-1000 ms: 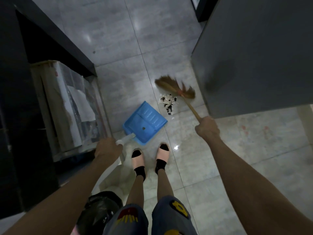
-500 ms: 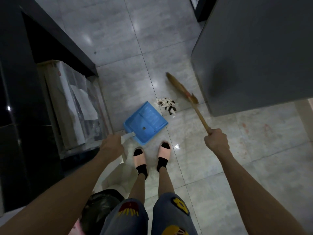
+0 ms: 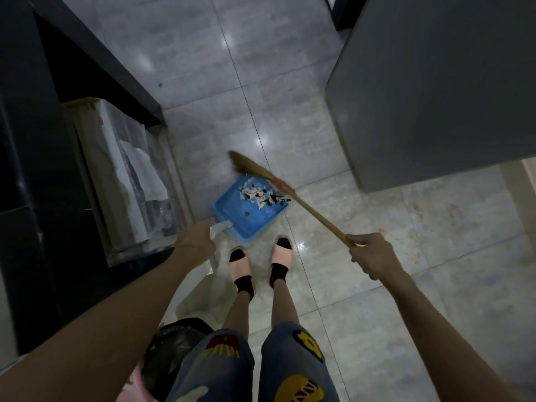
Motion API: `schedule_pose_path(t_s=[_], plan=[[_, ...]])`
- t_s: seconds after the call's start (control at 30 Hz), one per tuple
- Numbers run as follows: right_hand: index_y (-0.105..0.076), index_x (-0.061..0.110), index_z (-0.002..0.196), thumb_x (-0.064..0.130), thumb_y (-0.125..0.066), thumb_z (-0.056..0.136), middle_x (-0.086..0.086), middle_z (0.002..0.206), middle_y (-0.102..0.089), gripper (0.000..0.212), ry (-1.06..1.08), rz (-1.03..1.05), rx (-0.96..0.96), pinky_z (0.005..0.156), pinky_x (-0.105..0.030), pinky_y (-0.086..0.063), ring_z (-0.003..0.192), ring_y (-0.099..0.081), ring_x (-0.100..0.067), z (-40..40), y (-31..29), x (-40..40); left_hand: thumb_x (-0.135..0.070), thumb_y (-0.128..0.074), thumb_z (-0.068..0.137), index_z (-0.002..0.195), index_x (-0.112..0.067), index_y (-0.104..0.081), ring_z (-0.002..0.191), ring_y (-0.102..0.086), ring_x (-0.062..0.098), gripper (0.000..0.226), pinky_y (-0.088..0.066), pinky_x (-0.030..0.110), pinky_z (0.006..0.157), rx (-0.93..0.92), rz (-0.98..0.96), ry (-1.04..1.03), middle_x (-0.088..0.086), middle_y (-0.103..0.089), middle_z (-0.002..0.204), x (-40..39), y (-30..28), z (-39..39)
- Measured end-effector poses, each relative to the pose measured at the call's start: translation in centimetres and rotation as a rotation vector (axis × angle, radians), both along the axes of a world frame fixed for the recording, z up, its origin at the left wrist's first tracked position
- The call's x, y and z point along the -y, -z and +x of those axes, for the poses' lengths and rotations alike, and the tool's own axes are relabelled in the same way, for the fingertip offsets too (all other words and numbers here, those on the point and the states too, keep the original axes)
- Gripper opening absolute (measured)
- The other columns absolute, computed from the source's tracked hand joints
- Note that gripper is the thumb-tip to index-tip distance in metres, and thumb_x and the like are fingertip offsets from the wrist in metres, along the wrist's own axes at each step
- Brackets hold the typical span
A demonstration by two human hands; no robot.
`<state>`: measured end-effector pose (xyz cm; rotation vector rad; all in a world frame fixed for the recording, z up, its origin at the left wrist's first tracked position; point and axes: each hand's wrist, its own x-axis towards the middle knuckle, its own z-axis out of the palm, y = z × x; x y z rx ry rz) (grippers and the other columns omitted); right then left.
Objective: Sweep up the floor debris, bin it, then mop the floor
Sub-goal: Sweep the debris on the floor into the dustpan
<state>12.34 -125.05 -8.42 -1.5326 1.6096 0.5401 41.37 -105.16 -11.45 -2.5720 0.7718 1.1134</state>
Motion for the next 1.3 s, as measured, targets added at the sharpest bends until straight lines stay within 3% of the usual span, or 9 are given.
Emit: schedule_pose_path(t_s=[0.1, 0.17, 0.3, 0.5, 0.67, 0.83, 0.93, 1.03, 1.3], plan=[[-0.061, 0.025, 0.131, 0.009, -0.05, 0.088, -0.009, 0.089, -0.069, 0.047, 0.028, -0.075, 0.01, 0.039, -0.021, -0.039, 0.053, -0.053, -0.017, -0.1, -0.4, 1.0, -0.023, -0.065, 0.086, 0.109, -0.005, -0.058, 0.104, -0.061, 0.027, 0.03, -0.044, 0.03, 0.077, -0.034, -0.032, -0.03, 0.013, -0.064, 0.11, -0.2, 0.2, 0.1], [-0.06, 0.021, 0.132, 0.009, -0.048, 0.088, -0.008, 0.088, -0.067, 0.048, 0.013, -0.124, -0.011, 0.052, -0.03, -0.051, 0.06, -0.058, -0.022, 0.9, -0.1, 1.0, -0.024, -0.065, 0.086, 0.109, -0.005, -0.058, 0.104, -0.061, 0.028, 0.03, -0.041, 0.029, 0.074, -0.039, -0.037, -0.031, 0.013, -0.063, 0.11, -0.2, 0.3, 0.1], [-0.058, 0.014, 0.134, 0.008, -0.048, 0.086, -0.018, 0.107, -0.068, 0.049, 0.083, -0.092, -0.038, 0.075, -0.042, -0.059, 0.079, -0.063, -0.031, 3.1, 1.4, -0.4, -0.024, -0.065, 0.086, 0.11, -0.006, -0.06, 0.102, -0.063, 0.026, 0.031, -0.043, 0.029, 0.073, -0.029, -0.013, -0.015, 0.013, -0.065, 0.108, 0.0, 0.3, 0.1], [-0.061, 0.017, 0.13, 0.004, -0.044, 0.089, -0.015, 0.094, -0.069, 0.047, 0.136, 0.087, 0.024, 0.04, -0.024, -0.041, 0.055, -0.053, -0.022, 4.0, 1.9, -4.8, -0.024, -0.067, 0.084, 0.109, -0.005, -0.061, 0.093, -0.062, 0.025, 0.032, -0.042, 0.028, 0.068, -0.027, -0.025, -0.022, 0.013, -0.065, 0.104, -0.1, 0.3, 0.1], [-0.063, 0.019, 0.129, 0.002, -0.046, 0.093, -0.007, 0.073, -0.065, 0.043, 0.186, 0.089, 0.083, 0.034, -0.017, -0.031, 0.04, -0.04, -0.011, 3.3, -0.2, -3.7, -0.021, -0.064, 0.086, 0.109, -0.004, -0.059, 0.096, -0.062, 0.026, 0.029, -0.042, 0.028, 0.069, -0.051, -0.057, -0.055, 0.013, -0.064, 0.105, -0.9, 0.1, -0.2], [-0.062, 0.019, 0.129, 0.003, -0.047, 0.09, -0.009, 0.079, -0.067, 0.045, 0.122, -0.024, 0.123, 0.031, -0.015, -0.03, 0.041, -0.043, -0.013, 4.2, -1.8, 0.8, -0.02, -0.058, 0.087, 0.11, -0.002, -0.06, 0.102, -0.063, 0.032, 0.029, -0.047, 0.034, 0.077, -0.025, -0.034, -0.097, 0.018, -0.065, 0.111, -1.7, -0.3, -1.3], [-0.062, 0.019, 0.13, 0.006, -0.044, 0.091, -0.015, 0.095, -0.069, 0.045, 0.053, -0.08, 0.105, 0.035, -0.018, -0.033, 0.052, -0.049, -0.019, 6.1, -0.6, 3.1, -0.019, -0.052, 0.089, 0.11, -0.002, -0.06, 0.103, -0.062, 0.033, 0.028, -0.047, 0.036, 0.08, -0.037, -0.001, -0.131, 0.018, -0.064, 0.112, -2.3, -0.3, -2.0], [-0.06, 0.016, 0.132, 0.007, -0.043, 0.088, -0.02, 0.105, -0.068, 0.047, 0.024, -0.071, 0.082, 0.04, -0.023, -0.036, 0.062, -0.054, -0.026, 7.9, 1.2, 3.8, -0.021, -0.051, 0.089, 0.106, -0.006, -0.06, 0.098, -0.063, 0.027, 0.024, -0.044, 0.029, 0.068, -0.046, 0.006, -0.171, 0.013, -0.063, 0.111, -2.9, 0.0, -2.7], [-0.063, 0.011, 0.127, 0.002, -0.043, 0.09, -0.014, 0.085, -0.065, 0.043, -0.02, 0.121, 0.07, 0.036, -0.019, -0.033, 0.048, -0.046, -0.019, 7.5, 1.2, 1.7, -0.017, -0.054, 0.088, 0.113, 0.0, -0.058, 0.1, -0.063, 0.034, 0.03, -0.044, 0.031, 0.07, -0.03, 0.014, -0.259, 0.018, -0.063, 0.111, -3.4, 0.2, -3.8]])
